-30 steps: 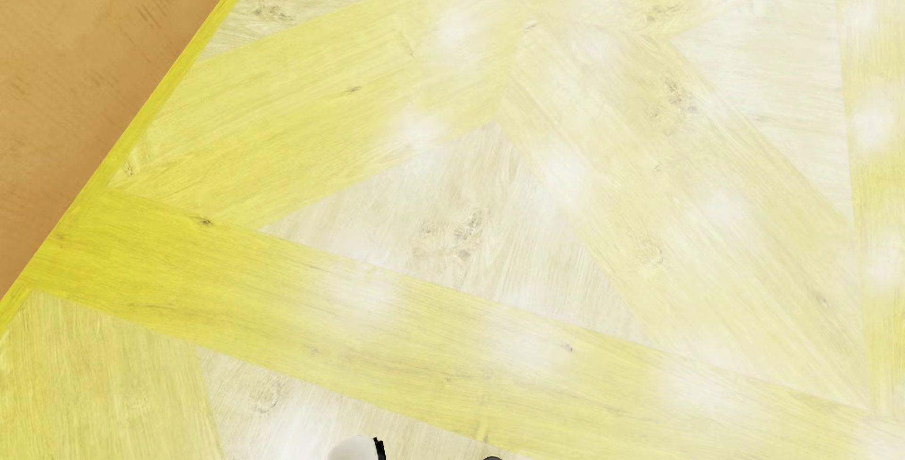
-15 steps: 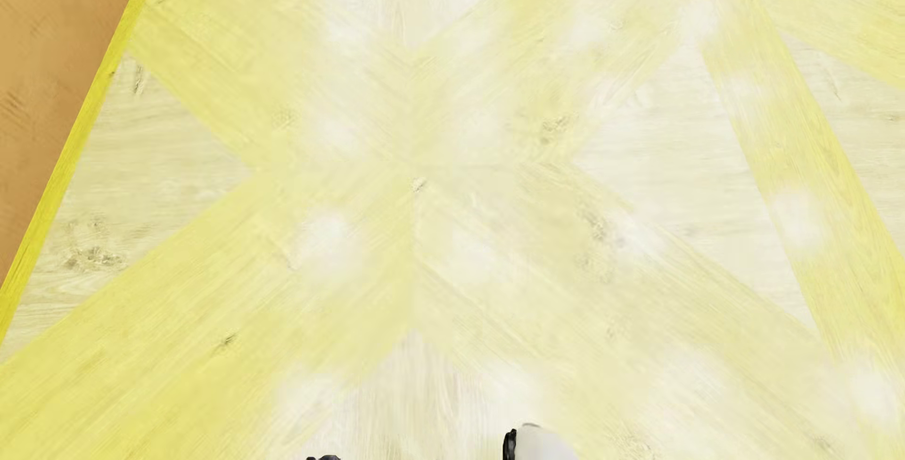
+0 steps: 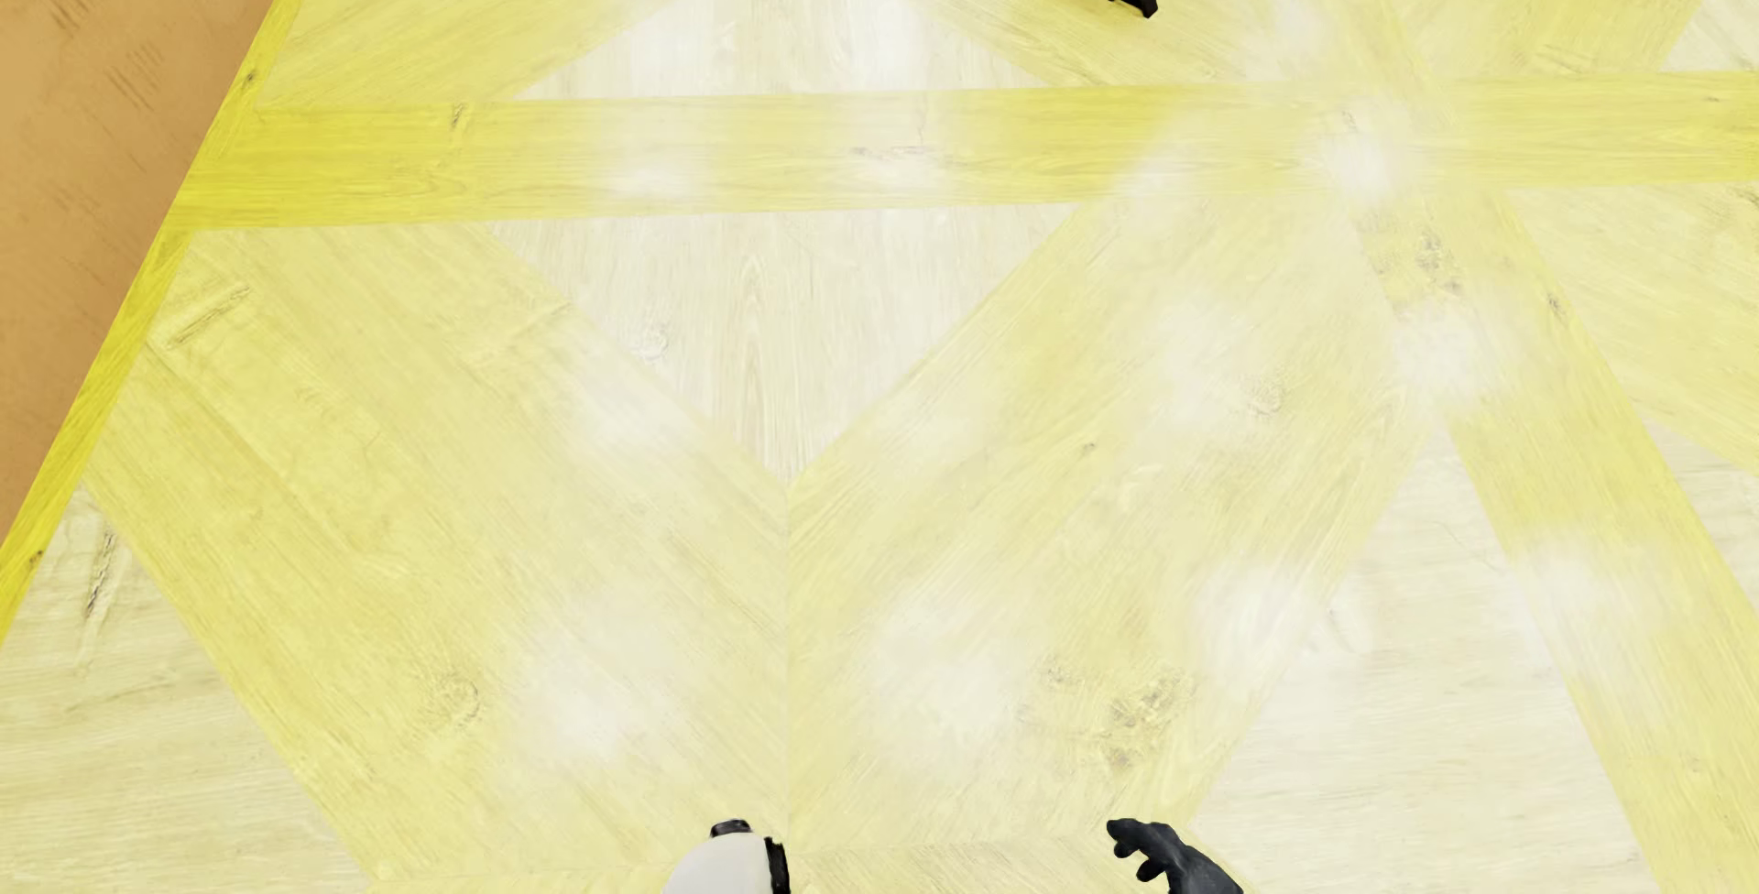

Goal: Go to the endtable

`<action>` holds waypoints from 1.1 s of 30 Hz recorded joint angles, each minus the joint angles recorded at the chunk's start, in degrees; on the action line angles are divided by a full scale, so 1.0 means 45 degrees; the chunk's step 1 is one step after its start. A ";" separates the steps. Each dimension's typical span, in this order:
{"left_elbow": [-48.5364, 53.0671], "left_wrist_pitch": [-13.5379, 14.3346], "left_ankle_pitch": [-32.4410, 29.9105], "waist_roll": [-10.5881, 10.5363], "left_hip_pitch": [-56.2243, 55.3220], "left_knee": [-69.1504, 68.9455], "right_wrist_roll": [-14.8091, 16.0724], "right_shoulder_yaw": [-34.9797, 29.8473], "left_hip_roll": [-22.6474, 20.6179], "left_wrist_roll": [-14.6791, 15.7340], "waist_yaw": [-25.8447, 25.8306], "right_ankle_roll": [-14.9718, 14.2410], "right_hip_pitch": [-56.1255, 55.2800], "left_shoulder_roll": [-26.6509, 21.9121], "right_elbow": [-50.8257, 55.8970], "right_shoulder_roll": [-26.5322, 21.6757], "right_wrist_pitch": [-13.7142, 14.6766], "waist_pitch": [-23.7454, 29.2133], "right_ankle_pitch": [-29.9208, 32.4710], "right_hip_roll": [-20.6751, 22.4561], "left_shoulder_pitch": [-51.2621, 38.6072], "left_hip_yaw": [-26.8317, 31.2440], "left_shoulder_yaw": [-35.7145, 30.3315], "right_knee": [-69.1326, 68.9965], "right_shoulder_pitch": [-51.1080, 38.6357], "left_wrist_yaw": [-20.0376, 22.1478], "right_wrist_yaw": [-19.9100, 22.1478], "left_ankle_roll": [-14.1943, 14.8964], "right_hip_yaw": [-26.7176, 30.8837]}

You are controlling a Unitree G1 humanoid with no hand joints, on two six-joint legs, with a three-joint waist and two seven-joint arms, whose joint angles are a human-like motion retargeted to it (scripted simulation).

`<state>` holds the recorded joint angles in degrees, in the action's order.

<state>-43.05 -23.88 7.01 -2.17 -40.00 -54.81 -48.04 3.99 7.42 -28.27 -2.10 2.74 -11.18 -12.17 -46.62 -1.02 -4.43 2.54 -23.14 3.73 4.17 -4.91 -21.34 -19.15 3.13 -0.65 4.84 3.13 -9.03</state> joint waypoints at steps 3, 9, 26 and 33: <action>0.0287 0.0324 -0.0450 0.0152 -0.1748 0.8024 0.0154 -0.2757 0.0645 -0.0927 0.0874 -0.0310 0.2344 -0.0618 0.3128 -0.0468 0.2849 -0.0373 -0.1353 0.0021 0.2582 0.0568 0.0505 -0.0147 -0.2689 -0.2277 -0.0470 0.0032 0.0887; -0.0422 0.0074 0.0754 0.0866 0.0606 0.3895 0.3017 -0.4320 0.0025 -0.1323 0.1200 -0.0140 -0.0568 0.1375 0.8102 -0.3494 0.2346 -0.0081 0.5629 -0.3998 0.4210 -0.1881 0.2249 -1.1738 0.1009 -0.0863 -0.1981 -0.1342 0.1119; 0.2937 0.0205 -0.0066 -0.0133 0.1017 -0.1962 -0.0498 -0.0218 -0.0219 0.0377 0.0000 0.0110 -0.0710 0.0352 0.0100 -0.0451 -0.2047 -0.0138 0.0326 -0.0334 0.0221 0.0254 0.1019 -0.1254 0.1253 0.2488 -0.1235 -0.0363 -0.0625; 0.4453 0.0863 -0.2420 0.0010 -0.0707 0.5383 0.2590 -0.3580 0.0478 -0.1907 0.1791 -0.1512 0.3650 0.0780 0.8302 -0.2306 0.4010 -0.0810 0.2854 -0.1946 0.7118 0.0149 0.3693 -0.5535 -0.0042 -0.1462 0.0113 -0.0182 0.2828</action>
<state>-23.01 -19.99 -3.88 -2.12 -43.19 -30.58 -36.38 -12.12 9.57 -36.85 5.96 -4.07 5.24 -8.66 -9.26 -11.40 13.62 -1.11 -10.29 -5.03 36.20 -4.24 -4.73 -44.05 2.95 -7.23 5.34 2.31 3.69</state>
